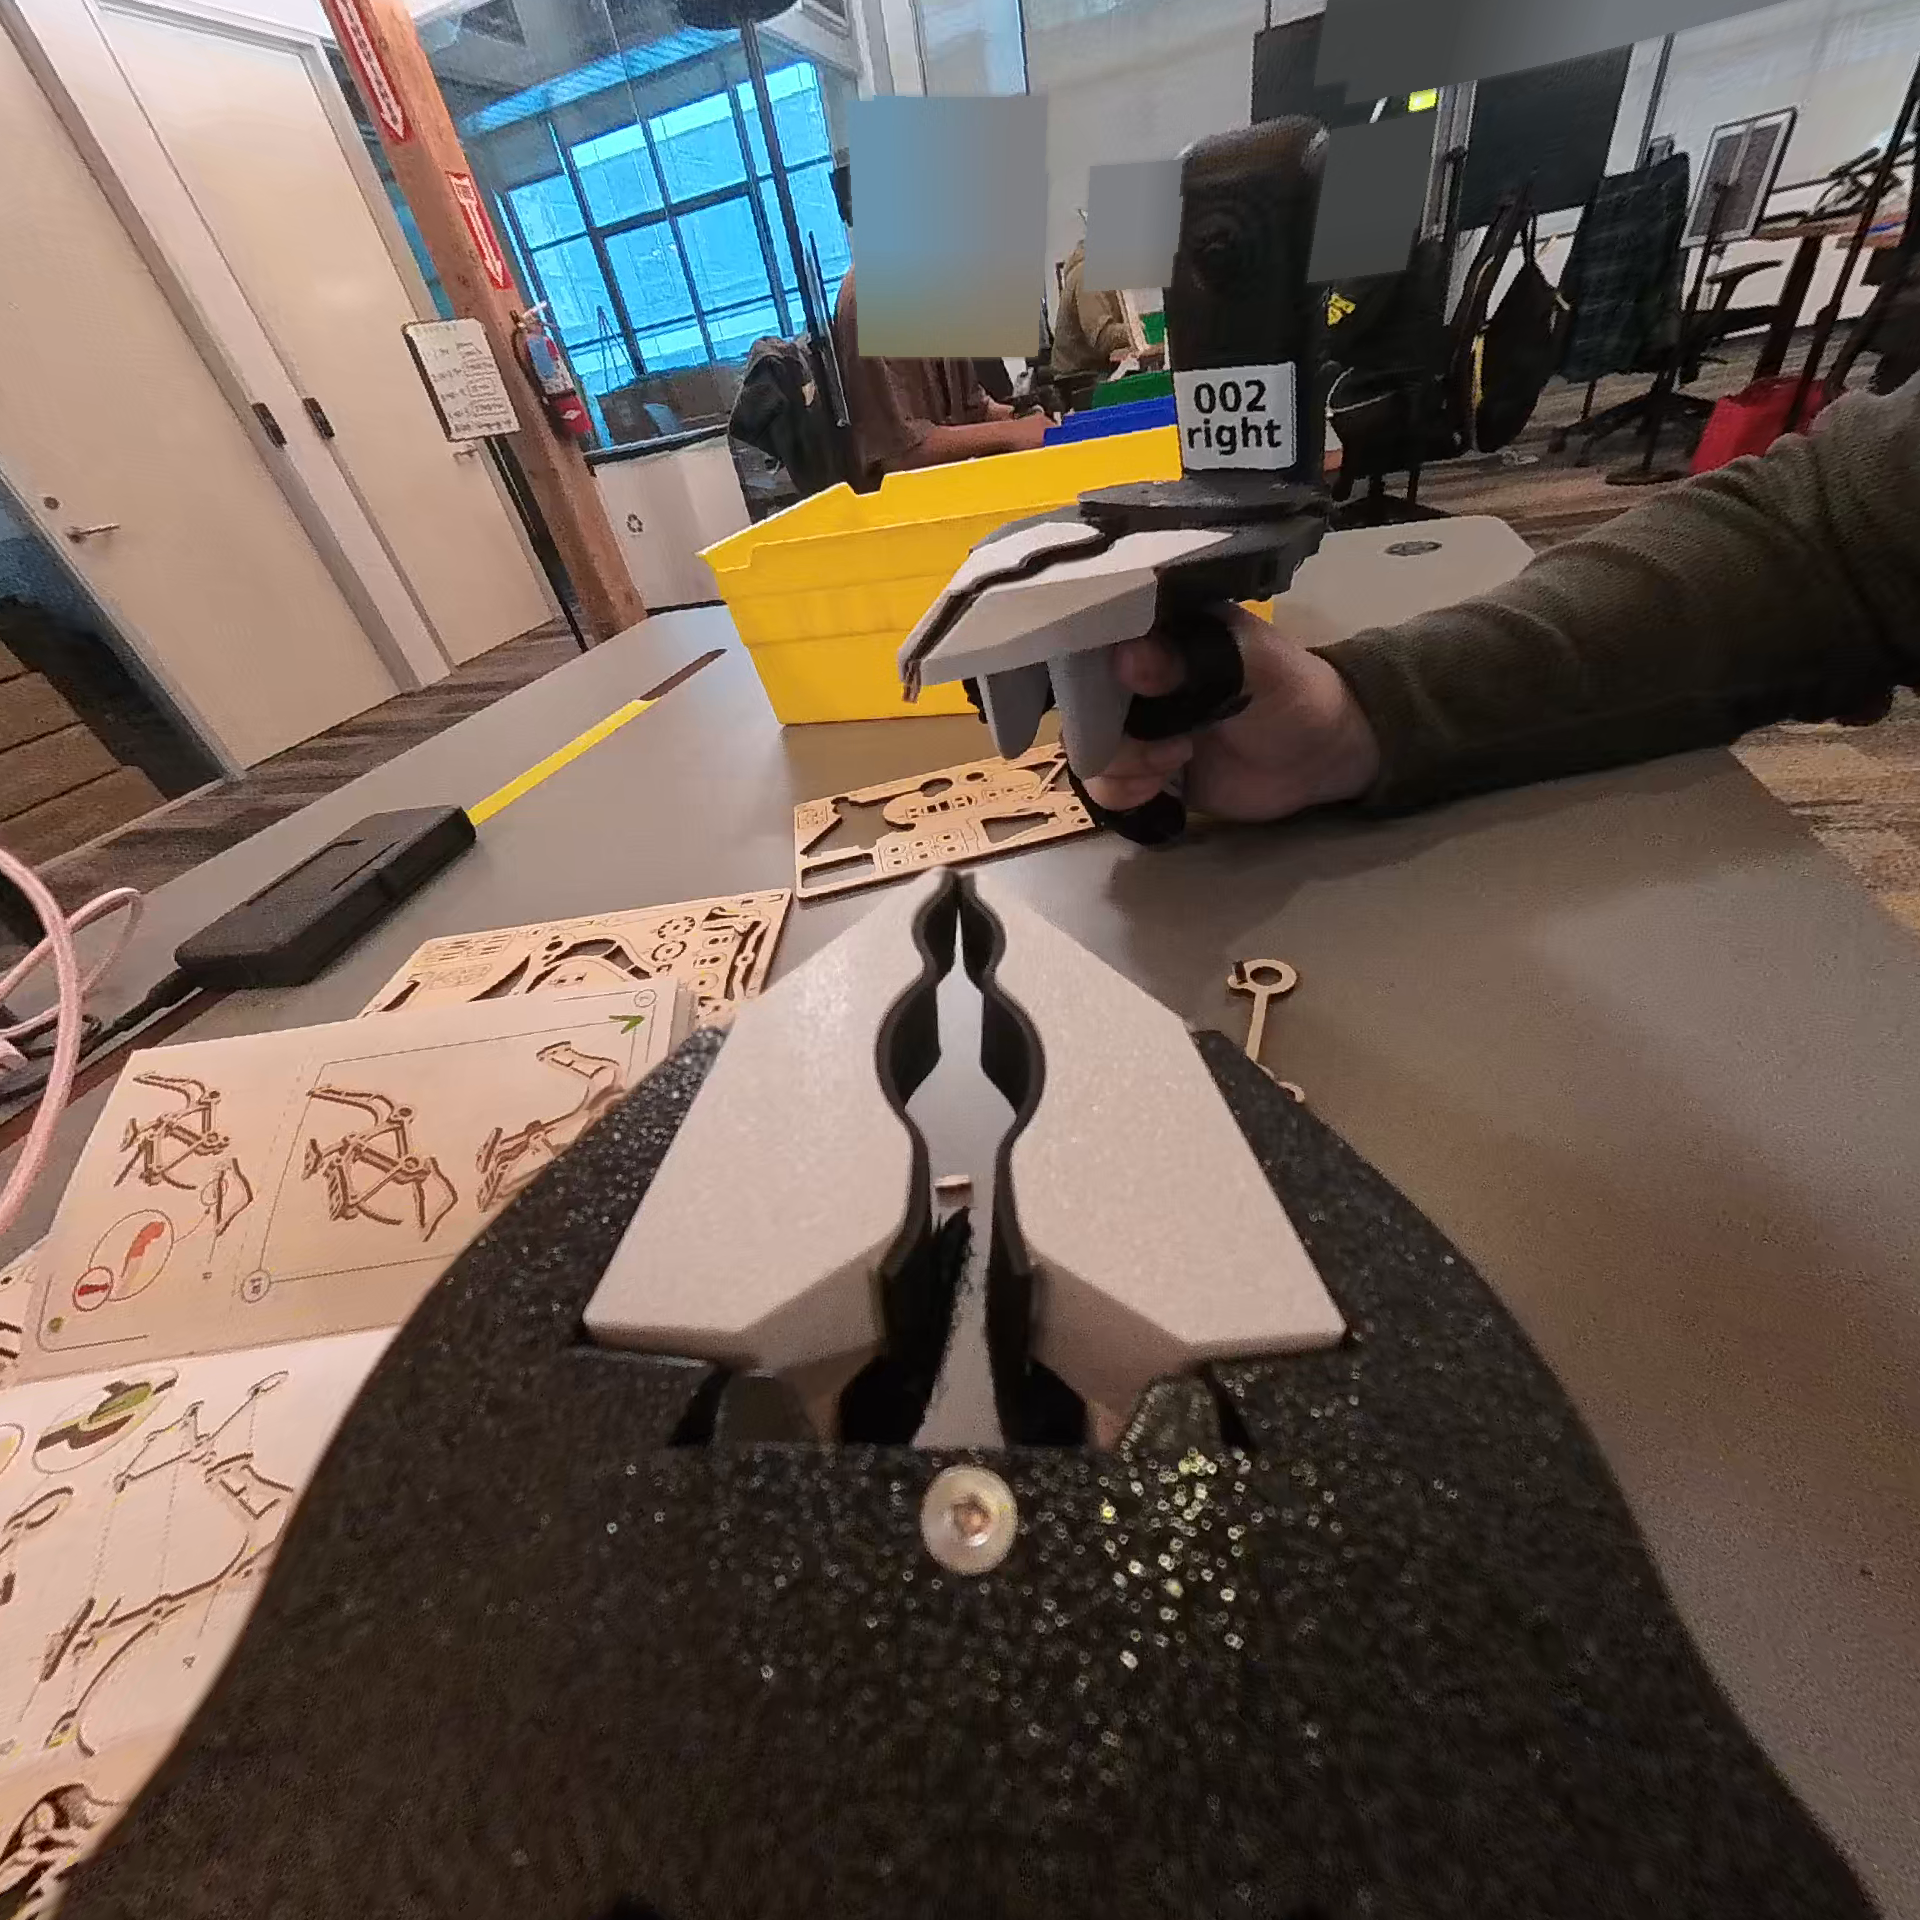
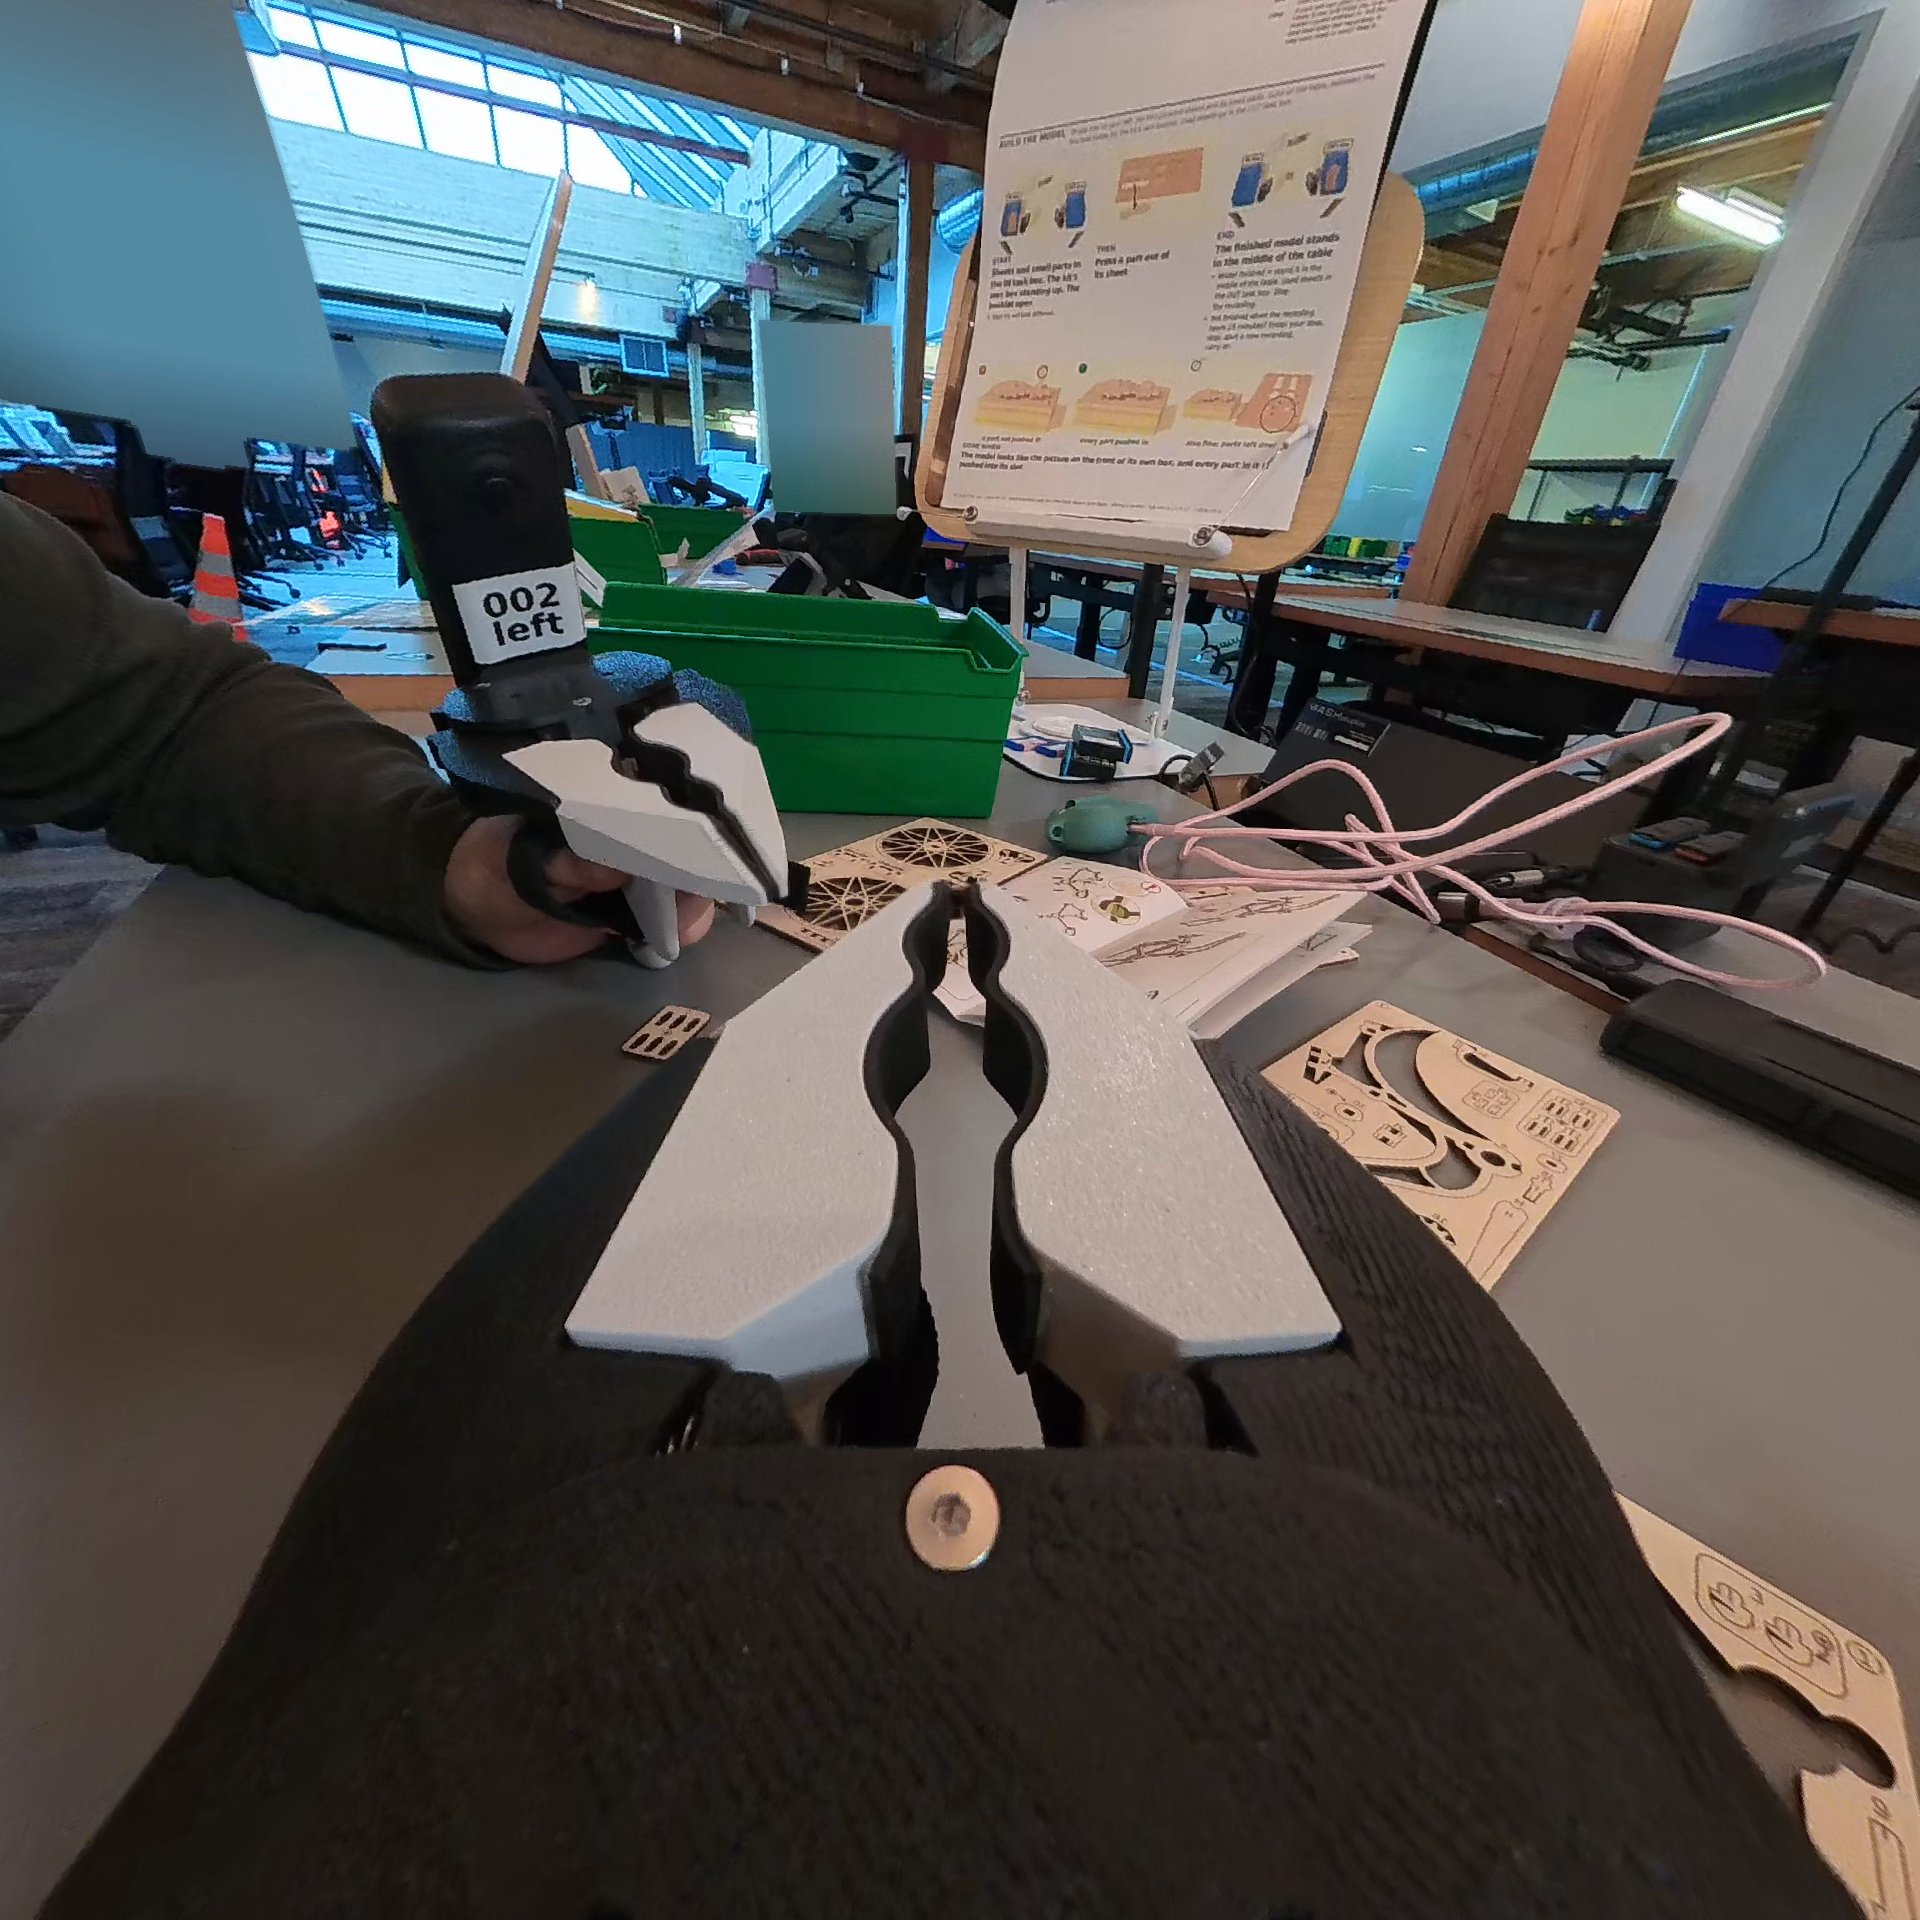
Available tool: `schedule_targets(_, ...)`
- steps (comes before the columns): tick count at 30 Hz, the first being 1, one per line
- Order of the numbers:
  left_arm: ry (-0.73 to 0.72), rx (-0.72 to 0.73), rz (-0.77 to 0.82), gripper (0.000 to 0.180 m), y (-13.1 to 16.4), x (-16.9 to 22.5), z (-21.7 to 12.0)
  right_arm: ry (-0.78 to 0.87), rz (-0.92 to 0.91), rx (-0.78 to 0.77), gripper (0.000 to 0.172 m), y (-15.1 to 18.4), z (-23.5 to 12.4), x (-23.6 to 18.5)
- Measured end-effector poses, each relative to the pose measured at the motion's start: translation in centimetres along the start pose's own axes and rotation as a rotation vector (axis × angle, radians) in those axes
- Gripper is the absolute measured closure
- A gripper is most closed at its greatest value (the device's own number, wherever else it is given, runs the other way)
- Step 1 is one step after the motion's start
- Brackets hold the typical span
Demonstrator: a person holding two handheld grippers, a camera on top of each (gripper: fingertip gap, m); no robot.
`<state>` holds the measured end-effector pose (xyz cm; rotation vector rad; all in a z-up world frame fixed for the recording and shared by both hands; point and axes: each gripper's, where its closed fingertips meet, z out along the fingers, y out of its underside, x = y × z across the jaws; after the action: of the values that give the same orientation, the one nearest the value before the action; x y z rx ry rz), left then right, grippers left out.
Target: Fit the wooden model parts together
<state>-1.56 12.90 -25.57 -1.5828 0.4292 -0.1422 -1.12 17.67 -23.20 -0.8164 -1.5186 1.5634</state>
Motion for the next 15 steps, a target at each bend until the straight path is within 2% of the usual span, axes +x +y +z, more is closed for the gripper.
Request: schedule_targets(15,0.057,-0.017,0.011,0.180,0.18,1.00,0.24,0.002,-0.030,-0.041,0.171,0.64,0.32,-0.11)
